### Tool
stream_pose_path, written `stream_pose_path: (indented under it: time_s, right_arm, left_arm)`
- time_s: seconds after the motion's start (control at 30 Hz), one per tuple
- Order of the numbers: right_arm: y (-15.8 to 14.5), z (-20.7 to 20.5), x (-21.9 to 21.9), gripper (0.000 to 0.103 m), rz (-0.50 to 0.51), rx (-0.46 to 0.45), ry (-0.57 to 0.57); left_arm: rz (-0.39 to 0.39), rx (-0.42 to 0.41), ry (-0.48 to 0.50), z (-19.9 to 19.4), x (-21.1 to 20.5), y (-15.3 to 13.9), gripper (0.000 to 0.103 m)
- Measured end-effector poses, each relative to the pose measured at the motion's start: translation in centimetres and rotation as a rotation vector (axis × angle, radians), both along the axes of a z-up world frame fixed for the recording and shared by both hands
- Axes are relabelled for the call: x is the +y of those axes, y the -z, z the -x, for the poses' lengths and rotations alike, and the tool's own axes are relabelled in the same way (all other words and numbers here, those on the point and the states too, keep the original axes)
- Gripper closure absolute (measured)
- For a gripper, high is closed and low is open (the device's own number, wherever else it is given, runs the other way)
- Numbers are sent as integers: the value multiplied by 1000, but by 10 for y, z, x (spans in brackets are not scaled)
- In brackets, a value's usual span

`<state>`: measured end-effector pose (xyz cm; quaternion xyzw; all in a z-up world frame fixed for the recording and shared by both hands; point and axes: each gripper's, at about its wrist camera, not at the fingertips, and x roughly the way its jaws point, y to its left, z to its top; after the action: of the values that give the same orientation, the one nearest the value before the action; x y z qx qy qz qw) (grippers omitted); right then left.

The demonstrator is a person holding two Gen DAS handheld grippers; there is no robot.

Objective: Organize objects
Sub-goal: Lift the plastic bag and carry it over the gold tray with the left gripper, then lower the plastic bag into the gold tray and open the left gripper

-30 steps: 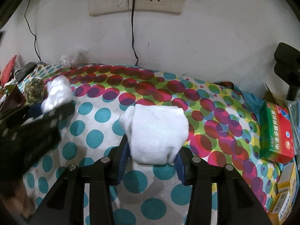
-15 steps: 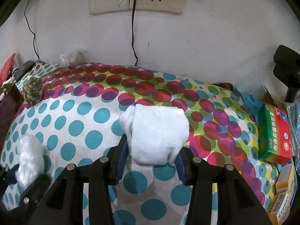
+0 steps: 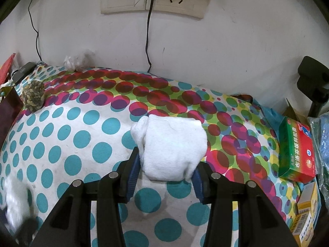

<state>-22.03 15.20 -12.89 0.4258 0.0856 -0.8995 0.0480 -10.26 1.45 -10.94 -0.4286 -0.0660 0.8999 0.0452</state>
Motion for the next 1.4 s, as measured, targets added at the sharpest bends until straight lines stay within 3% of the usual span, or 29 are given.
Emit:
stream_pose_path:
  time_s: [0.23, 0.7, 1.07, 1.4]
  right_arm:
    - [1, 2, -2, 60, -1, -1, 0]
    - [1, 1, -1, 59, -21, 6, 0]
    - [1, 0, -3, 59, -22, 6, 2]
    - [2, 0, -3, 59, -27, 7, 0]
  left_arm:
    - [16, 17, 15, -35, -21, -29, 67]
    - [128, 91, -78, -78, -102, -97, 67]
    - [113, 18, -244, -92, -193, -90, 67]
    - [92, -61, -273, -87, -217, -61, 67]
